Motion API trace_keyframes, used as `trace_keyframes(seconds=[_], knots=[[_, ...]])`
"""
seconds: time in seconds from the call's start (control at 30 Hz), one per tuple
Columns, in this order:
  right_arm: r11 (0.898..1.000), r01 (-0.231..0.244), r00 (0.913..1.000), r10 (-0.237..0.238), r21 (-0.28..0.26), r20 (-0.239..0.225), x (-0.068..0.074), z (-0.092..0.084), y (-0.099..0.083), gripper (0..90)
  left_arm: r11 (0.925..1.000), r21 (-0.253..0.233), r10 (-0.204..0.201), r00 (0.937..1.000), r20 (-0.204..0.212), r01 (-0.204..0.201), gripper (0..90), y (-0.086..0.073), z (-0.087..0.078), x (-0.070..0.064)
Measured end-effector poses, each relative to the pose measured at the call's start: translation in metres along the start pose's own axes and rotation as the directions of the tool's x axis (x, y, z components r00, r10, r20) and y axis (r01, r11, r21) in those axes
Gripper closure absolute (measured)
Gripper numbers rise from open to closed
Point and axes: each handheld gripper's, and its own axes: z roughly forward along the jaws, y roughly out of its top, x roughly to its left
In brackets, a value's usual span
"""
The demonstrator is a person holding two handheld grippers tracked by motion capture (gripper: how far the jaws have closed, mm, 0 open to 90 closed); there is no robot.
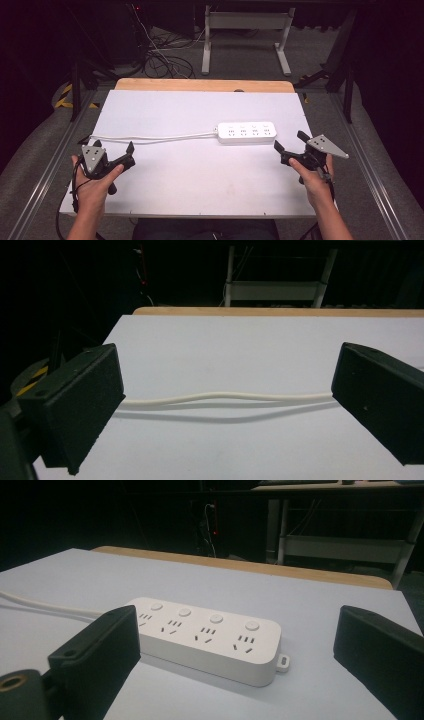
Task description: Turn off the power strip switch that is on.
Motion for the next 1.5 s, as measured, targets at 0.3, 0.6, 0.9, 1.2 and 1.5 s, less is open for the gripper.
trace_keyframes(seconds=[0.3,0.6,0.9,1.2,1.5], knots=[[1.000,0.007,0.9998,-0.007,0.003,-0.019,0.002,0.001,0.001,11.1,1.0000,-0.005,-0.006,1.0000,-0.002,0.006,0.9,0.000,-0.001,0.002],[1.000,0.000,1.0000,0.000,0.005,-0.001,0.004,0.002,0.002,18.6,0.9999,-0.006,-0.011,0.9999,-0.003,0.011,1.1,0.000,-0.001,0.002],[0.999,0.036,0.9987,-0.035,0.019,-0.037,0.006,0.000,0.006,75.7,1.0000,-0.006,-0.007,1.0000,-0.005,0.007,1.1,0.000,-0.001,0.002],[0.997,0.019,0.9976,-0.014,0.078,-0.067,0.008,-0.003,0.012,90.0,1.0000,-0.006,-0.006,1.0000,-0.004,0.006,1.2,0.000,-0.002,0.003],[0.993,0.000,0.9940,0.013,0.121,-0.108,0.012,-0.005,0.026,90.0,1.0000,-0.002,0.003,1.0000,-0.004,-0.003,1.2,-0.001,-0.001,0.001]])
